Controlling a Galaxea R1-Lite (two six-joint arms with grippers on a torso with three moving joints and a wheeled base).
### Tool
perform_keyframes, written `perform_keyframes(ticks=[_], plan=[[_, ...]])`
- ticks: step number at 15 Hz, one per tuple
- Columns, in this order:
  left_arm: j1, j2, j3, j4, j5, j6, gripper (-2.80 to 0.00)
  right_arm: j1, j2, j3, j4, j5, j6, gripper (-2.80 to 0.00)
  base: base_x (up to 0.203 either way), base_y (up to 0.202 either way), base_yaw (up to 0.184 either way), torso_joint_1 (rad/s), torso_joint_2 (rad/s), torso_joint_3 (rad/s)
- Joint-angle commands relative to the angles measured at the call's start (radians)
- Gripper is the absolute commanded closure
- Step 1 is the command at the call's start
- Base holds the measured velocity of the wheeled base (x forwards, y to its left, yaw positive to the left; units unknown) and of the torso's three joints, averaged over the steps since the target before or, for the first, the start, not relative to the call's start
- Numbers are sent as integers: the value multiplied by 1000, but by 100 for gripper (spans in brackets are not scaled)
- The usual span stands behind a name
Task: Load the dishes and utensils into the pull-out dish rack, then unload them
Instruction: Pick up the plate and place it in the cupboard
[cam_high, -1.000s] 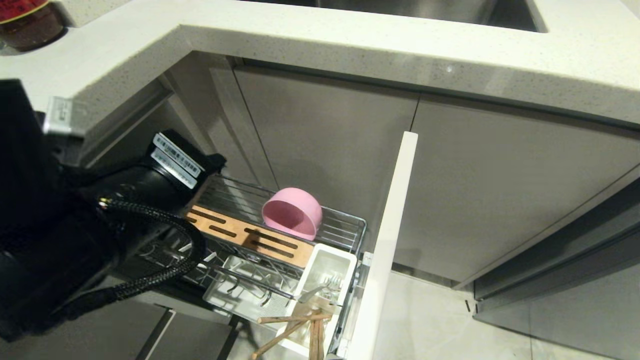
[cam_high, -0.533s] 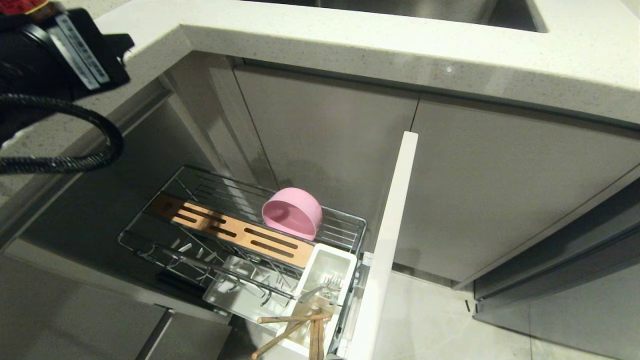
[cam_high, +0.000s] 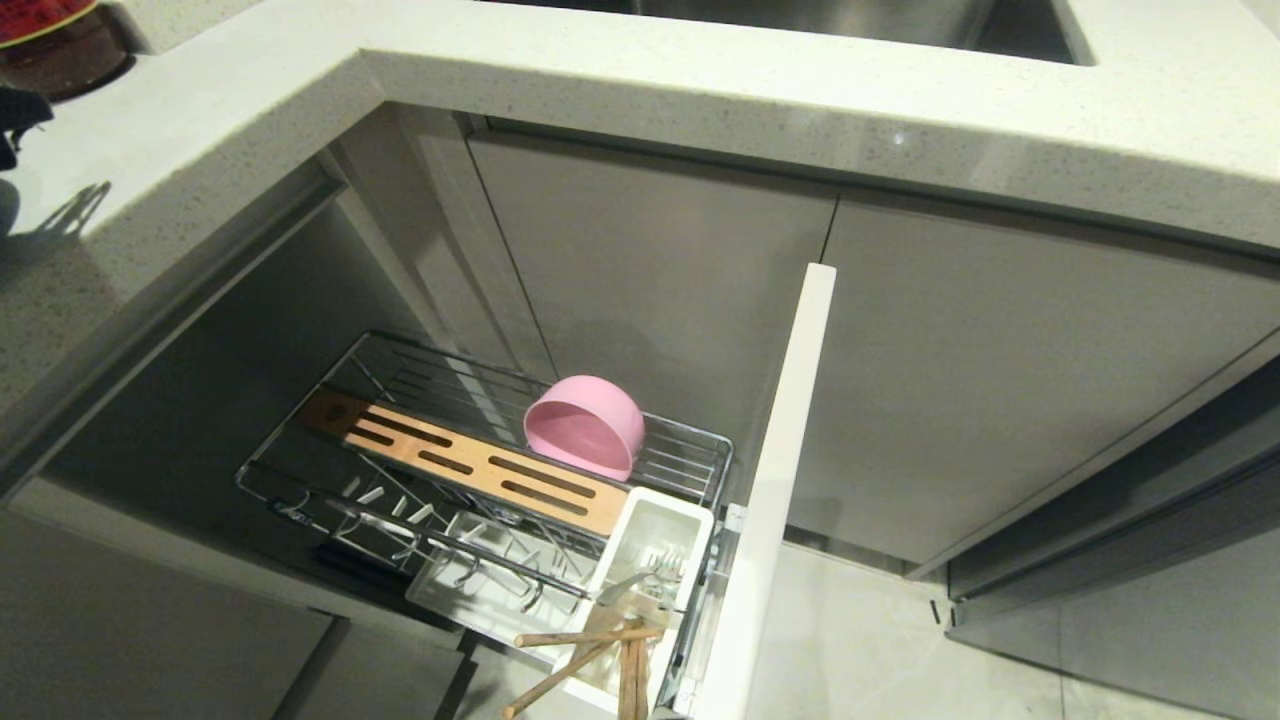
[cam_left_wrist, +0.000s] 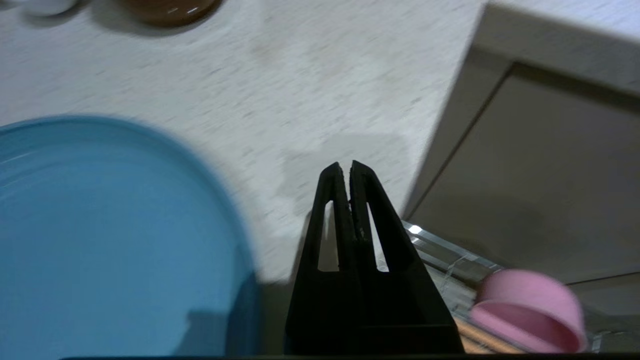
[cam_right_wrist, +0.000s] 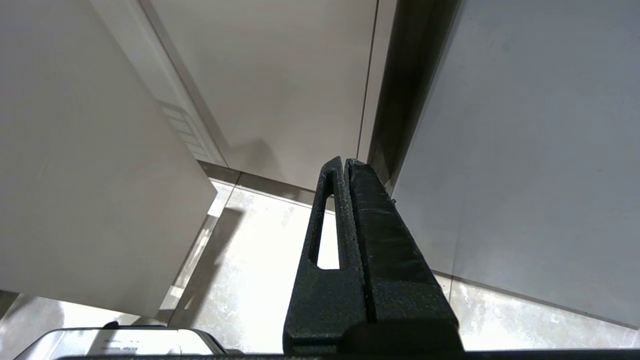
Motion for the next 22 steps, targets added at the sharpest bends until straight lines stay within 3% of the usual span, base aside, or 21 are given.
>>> perform_keyframes(ticks=[1,4,5,7,11,14,18,22], plan=[[79,-12,-71,96,-1,-20,0,0,-1,26,-1,0,0,0,0,0,0,0,0,0],[111,3,-116,146,26,-67,0,0,-1,26,-1,0,0,0,0,0,0,0,0,0],[112,12,-118,150,41,-68,-280,0,-1,26,-1,0,0,0,0,0,0,0,0,0],[113,21,-120,146,40,-76,-280,0,-1,26,-1,0,0,0,0,0,0,0,0,0],[117,77,-168,148,53,-152,-280,0,-1,26,-2,0,0,0,0,0,0,0,0,0],[126,119,-176,151,138,-165,-280,0,-1,26,-1,0,0,0,0,0,0,0,0,0],[126,162,-223,272,161,-203,-280,0,-1,26,-1,0,0,0,0,0,0,0,0,0],[126,174,-226,282,161,-213,-280,0,-1,26,-1,0,0,0,0,0,0,0,0,0]])
